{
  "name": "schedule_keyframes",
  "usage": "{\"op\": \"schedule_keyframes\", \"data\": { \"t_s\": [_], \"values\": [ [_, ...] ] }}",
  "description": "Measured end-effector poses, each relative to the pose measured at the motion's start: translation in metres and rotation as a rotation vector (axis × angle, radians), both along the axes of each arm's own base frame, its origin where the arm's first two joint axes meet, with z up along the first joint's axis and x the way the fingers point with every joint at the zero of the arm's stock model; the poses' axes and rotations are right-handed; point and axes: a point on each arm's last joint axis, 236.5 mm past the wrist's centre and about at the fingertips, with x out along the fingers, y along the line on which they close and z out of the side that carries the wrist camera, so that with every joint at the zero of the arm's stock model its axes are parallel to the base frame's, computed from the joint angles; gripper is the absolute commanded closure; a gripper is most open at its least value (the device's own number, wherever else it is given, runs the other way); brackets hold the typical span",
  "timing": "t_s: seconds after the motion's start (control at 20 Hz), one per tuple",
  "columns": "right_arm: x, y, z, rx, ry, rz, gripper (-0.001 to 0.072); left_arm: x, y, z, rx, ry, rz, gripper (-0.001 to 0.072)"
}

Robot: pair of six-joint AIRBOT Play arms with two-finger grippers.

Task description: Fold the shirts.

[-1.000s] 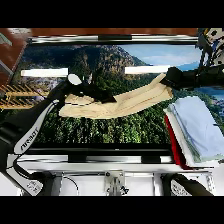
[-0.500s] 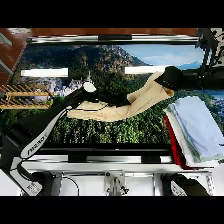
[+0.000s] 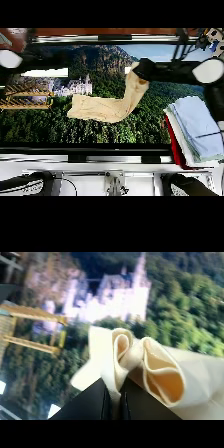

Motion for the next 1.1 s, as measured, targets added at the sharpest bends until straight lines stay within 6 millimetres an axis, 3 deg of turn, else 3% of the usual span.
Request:
{"op": "schedule_keyframes", "data": {
  "t_s": [0.1,0.25,0.5,0.75,0.8,0.85,0.9,1.1],
  "values": [
    [0.009,0.043,-0.01,0.073,-0.005,0.034,0.0649,-0.013,0.06,0.039,0.033,-0.068,0.116,0.0673],
    [0.015,0.107,-0.037,0.175,0.032,0.067,0.0649,-0.042,0.112,0.076,0.071,-0.124,0.22,0.0672],
    [0.015,0.183,-0.089,0.298,0.135,0.067,0.0648,-0.08,0.13,0.091,0.125,-0.11,0.231,0.0672],
    [0.009,0.233,-0.118,0.356,0.212,0.08,0.0631,-0.092,0.124,0.088,0.148,-0.09,0.202,0.0672],
    [0.006,0.241,-0.124,0.364,0.233,0.08,0.0519,-0.092,0.124,0.089,0.151,-0.091,0.199,0.0672],
    [0.0,0.249,-0.13,0.369,0.255,0.087,0.0206,-0.093,0.123,0.089,0.152,-0.091,0.197,0.0672],
    [-0.005,0.256,-0.135,0.371,0.269,0.095,0.0115,-0.094,0.122,0.088,0.154,-0.086,0.192,0.0672],
    [-0.012,0.26,-0.141,0.356,0.285,0.133,0.0115,-0.095,0.121,0.087,0.157,-0.084,0.186,0.0672]
  ]
}}
